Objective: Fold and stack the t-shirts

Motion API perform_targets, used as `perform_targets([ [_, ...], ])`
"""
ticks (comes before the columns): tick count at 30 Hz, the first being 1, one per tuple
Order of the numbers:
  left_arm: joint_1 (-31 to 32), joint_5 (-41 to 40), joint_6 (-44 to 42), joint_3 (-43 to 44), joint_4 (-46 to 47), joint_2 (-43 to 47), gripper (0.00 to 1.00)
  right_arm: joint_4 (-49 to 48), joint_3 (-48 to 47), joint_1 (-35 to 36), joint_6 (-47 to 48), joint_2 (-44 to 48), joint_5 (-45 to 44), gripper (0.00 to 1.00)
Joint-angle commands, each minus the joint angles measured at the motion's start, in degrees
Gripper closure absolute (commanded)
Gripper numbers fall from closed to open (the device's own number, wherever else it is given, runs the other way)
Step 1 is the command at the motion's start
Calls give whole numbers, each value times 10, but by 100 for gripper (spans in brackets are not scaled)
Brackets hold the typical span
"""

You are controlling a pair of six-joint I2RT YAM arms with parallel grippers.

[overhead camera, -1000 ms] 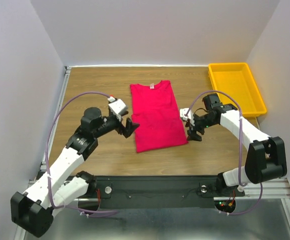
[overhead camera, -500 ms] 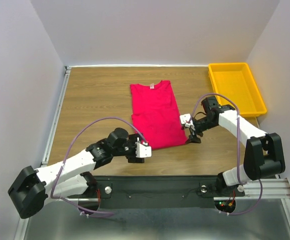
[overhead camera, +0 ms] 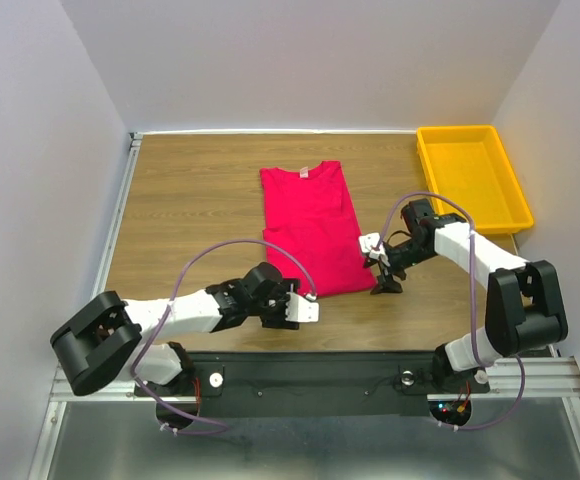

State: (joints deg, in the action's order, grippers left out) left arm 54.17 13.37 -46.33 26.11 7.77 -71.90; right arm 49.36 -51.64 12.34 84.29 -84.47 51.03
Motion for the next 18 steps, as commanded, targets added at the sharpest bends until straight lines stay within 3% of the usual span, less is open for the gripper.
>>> perform_targets([
  [1, 4, -30, -10, 25, 33, -18, 28, 2, -2, -5, 14, -11, 14, 24],
  [6, 5, -51, -8, 29, 43, -39, 32, -4, -11, -6, 25, -38, 12, 24],
  [12, 5, -62, -8, 29, 44, -43, 62, -14, -14, -3, 43, -69, 2, 24],
  [18, 5, -61, -10, 23, 48, -34, 73, -58, -5, -5, 29, -79, -26, 24],
])
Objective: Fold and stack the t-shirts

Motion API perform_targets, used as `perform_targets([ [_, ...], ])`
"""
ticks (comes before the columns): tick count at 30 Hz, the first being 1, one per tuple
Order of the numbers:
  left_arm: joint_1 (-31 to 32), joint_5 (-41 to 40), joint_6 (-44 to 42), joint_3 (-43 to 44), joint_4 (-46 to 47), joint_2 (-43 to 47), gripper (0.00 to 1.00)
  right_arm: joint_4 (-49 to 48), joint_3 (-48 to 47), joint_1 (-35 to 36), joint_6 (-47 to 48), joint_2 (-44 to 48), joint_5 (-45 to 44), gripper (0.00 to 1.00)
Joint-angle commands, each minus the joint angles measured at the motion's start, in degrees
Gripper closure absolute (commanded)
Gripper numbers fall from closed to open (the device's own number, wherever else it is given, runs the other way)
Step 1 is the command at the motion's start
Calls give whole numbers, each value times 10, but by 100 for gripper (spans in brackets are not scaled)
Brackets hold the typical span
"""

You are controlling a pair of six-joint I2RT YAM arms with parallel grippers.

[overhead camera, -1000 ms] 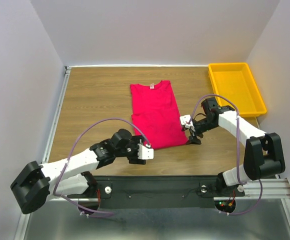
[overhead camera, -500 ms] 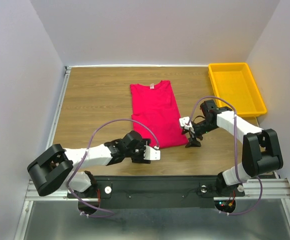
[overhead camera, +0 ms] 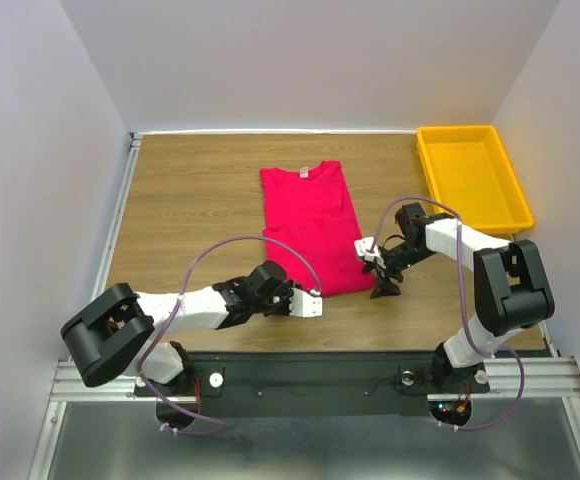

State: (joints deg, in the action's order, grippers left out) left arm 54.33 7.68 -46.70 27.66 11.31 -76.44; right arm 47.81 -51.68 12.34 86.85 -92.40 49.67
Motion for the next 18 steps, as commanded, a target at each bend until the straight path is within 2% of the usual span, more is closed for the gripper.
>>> perform_targets([
  [1, 3, -4, -7, 6, 12, 13, 73, -48, -3, -5, -2, 0, -17, 24],
  [8, 3, 6, -7, 5, 17, 10, 85, -108, 32, 2, -17, 4, -62, 26],
  [14, 3, 8, -7, 3, 18, 13, 99, -160, 77, 15, -33, 13, -89, 32],
  [17, 3, 12, -6, -1, 19, 19, 100, -182, 91, 17, -40, 20, -99, 45],
  [18, 3, 12, -6, -1, 20, 23, 100, -188, 93, 17, -41, 21, -100, 57],
])
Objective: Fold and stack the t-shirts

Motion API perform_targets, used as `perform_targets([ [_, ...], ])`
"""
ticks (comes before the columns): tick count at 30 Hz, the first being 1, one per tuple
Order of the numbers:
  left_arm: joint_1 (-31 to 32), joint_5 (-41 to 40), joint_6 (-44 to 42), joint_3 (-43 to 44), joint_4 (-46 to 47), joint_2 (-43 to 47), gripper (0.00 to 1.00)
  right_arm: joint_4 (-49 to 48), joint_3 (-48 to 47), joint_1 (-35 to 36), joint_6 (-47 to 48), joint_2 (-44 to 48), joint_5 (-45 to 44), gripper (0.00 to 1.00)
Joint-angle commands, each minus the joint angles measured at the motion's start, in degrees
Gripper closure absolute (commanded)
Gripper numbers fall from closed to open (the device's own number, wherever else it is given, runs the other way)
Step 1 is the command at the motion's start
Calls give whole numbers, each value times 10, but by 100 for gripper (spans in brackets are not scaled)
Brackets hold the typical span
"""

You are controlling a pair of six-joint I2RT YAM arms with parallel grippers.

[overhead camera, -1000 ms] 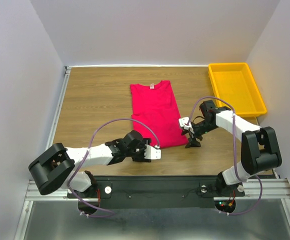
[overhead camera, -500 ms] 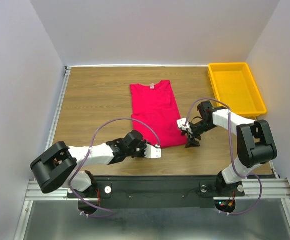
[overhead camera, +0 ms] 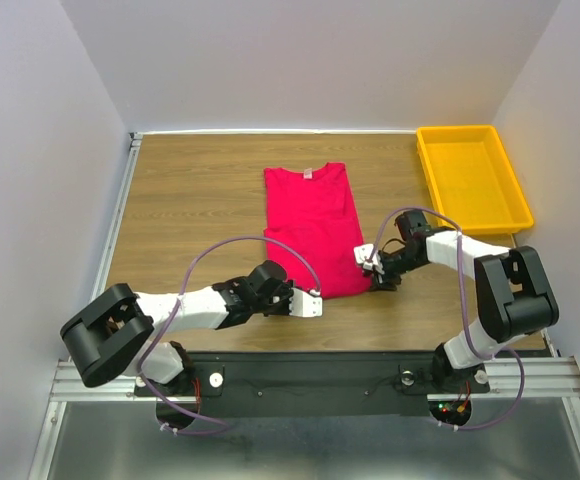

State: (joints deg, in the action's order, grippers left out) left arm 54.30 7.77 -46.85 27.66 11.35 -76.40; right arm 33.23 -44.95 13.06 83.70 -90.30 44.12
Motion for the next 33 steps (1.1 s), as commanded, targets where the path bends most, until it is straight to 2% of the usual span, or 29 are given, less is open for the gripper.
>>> perform_targets([
  [1, 4, 12, -3, -2, 19, 24, 100, -45, 28, 10, -11, 1, -45, 62],
  [5, 4, 11, -4, -7, 21, 35, 100, -57, 37, 10, -13, 12, -45, 85],
  [6, 4, 12, -3, -7, 21, 40, 100, -63, 39, 10, -14, 15, -42, 99],
  [10, 3, 8, -3, -7, 18, 54, 100, -61, 30, 10, -40, 46, -29, 99],
  [18, -30, 12, -12, 4, -7, 110, 100, -11, -58, 10, -150, 85, 22, 99],
  [26, -103, 42, -39, 62, -5, 111, 100, -9, -187, 8, -297, 48, 44, 100],
  [33, -177, 68, -70, 141, 10, 69, 100, -10, -293, -12, -370, -5, 42, 99],
])
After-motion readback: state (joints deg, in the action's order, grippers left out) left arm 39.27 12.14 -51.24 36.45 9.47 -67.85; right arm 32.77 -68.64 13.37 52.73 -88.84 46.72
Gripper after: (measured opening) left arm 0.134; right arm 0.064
